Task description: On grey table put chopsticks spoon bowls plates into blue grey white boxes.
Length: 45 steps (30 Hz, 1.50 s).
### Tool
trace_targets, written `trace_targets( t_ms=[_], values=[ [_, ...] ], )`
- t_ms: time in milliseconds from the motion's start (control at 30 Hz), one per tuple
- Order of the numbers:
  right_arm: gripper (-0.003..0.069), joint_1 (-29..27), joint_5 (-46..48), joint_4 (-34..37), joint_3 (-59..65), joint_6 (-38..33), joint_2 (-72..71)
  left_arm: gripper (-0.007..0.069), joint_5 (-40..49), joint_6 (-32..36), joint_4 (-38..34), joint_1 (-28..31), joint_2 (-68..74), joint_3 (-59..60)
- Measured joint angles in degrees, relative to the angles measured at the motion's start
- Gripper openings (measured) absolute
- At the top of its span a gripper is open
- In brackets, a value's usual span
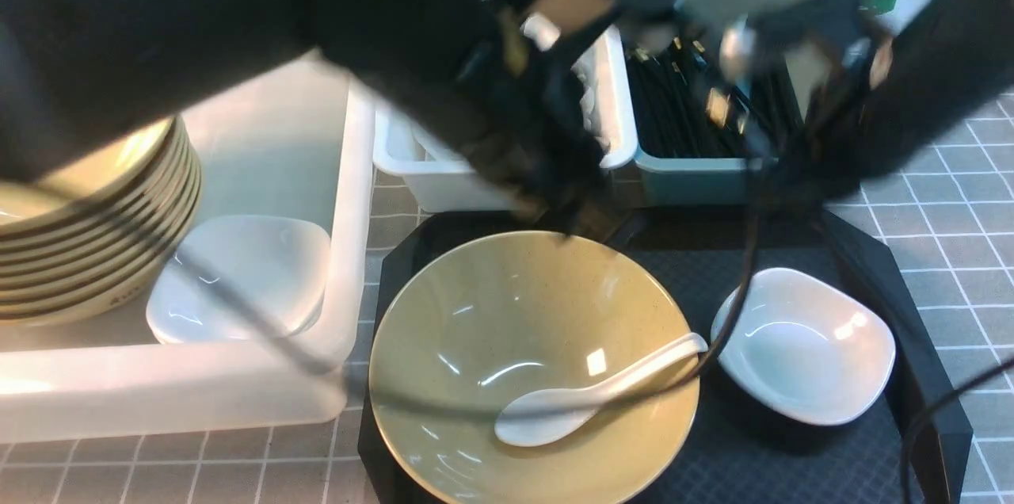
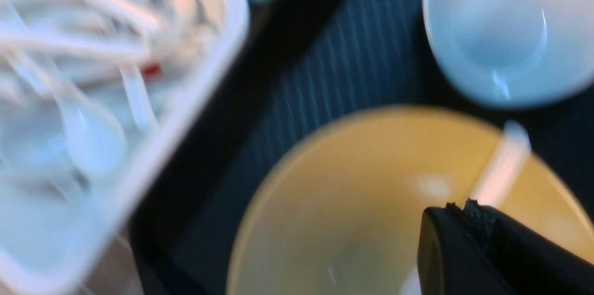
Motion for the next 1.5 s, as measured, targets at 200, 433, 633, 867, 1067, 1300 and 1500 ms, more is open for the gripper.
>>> trace_targets(
  t_ms=[200, 433, 633, 867, 1067, 1300, 1500],
  values=[
    [0.0151, -4.0, -5.9, -0.1, -13.2, 4.7, 5.9, -0.0015, -0.7, -0.2, 2.3, 0.9, 10.2, -19.4],
    [0.0151, -6.5, -10.9, -0.1, -26.9, 11.7, 18.2, -0.0015, -1.4, -2.3, 2.9, 5.4, 14.9, -30.5],
    [0.0151, -7.7, -17.0, 0.0, -34.5, 15.0, 28.3, -0.0015, 1.9, -3.4, 3.0, 6.2, 14.9, -30.8],
    [0.0255, -9.3, -14.1, 0.0, -37.2, 14.1, 36.2, -0.0015, 11.2, -3.4, 4.9, 6.2, 12.2, -30.4],
    [0.0463, -9.6, -1.7, 0.0, -37.8, 7.6, 33.9, -0.0015, 12.4, -3.6, 7.5, 6.2, 4.0, -22.0],
    [0.0505, -7.8, 11.8, 1.9, -38.3, -5.5, 23.4, -0.0015, 12.0, -6.1, 8.2, 6.2, -10.5, -2.7],
    [0.0507, -2.6, 18.1, 9.2, -36.1, -18.0, 13.3, -0.0015, 8.7, -11.0, 7.3, 6.2, -28.3, 19.4]
  ],
)
